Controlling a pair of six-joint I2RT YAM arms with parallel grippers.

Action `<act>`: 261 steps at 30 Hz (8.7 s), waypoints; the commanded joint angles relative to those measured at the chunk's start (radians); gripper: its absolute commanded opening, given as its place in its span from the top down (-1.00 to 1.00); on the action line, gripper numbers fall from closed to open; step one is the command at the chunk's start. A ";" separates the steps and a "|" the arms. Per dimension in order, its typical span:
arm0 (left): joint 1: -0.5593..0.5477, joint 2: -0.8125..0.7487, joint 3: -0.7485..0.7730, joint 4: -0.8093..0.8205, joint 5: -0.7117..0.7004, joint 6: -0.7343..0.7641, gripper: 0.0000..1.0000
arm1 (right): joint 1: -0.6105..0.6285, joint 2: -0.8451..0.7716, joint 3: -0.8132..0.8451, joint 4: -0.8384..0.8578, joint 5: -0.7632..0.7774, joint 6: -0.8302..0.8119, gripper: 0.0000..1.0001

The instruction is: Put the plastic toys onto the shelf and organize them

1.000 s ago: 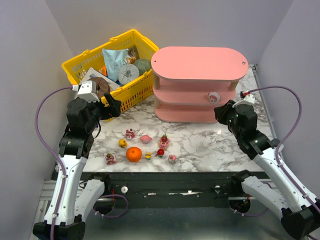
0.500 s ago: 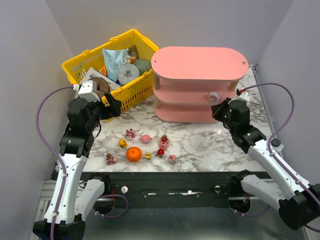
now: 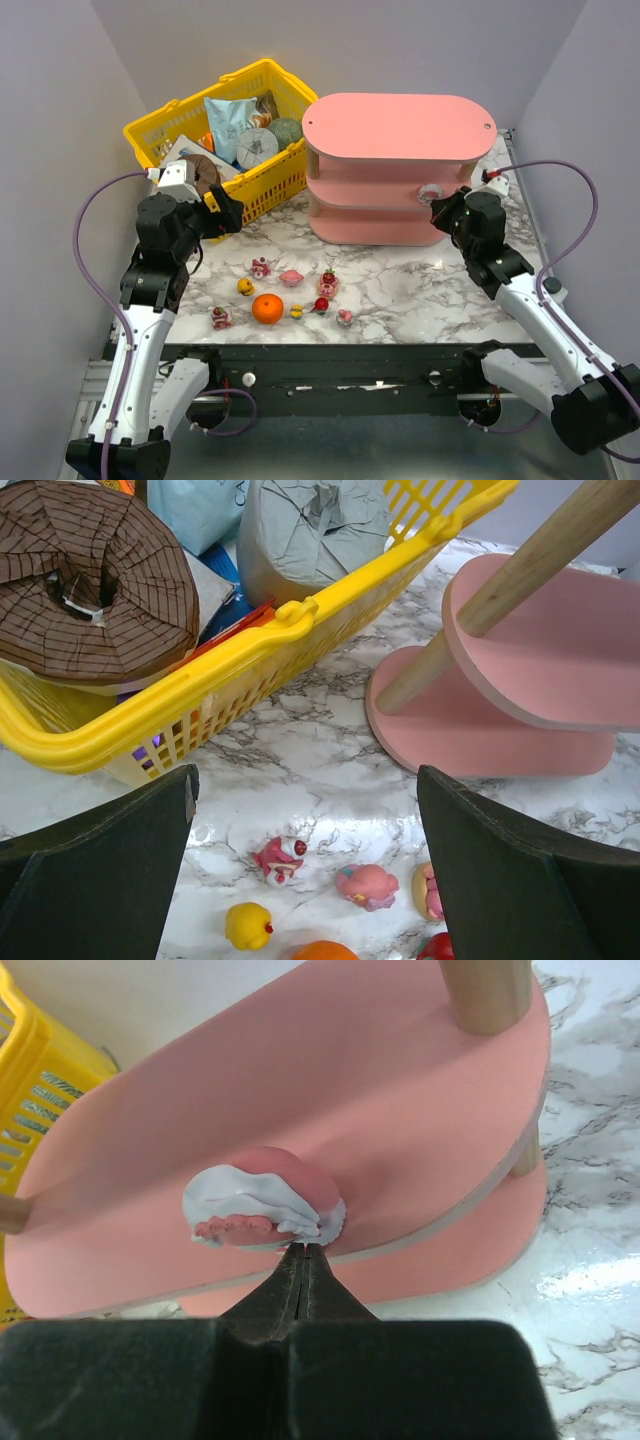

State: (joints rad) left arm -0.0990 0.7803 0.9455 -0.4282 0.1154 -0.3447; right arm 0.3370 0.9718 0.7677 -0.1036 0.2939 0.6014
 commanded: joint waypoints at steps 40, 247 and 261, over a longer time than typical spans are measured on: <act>0.005 -0.001 -0.007 0.016 0.049 -0.005 -0.98 | -0.038 -0.119 -0.242 0.433 -0.188 -0.480 -0.93; 0.005 0.022 -0.079 0.048 0.066 -0.030 -0.98 | 0.987 0.470 -0.113 -0.061 0.349 0.362 0.10; 0.005 0.019 -0.080 0.048 0.069 -0.031 -0.98 | 0.814 0.325 -0.266 0.180 0.242 -0.136 0.27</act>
State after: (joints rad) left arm -0.0990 0.8051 0.8722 -0.3843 0.1867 -0.3859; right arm 1.2263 1.3777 0.5716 -0.0711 0.6147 0.6781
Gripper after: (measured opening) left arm 0.988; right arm 0.541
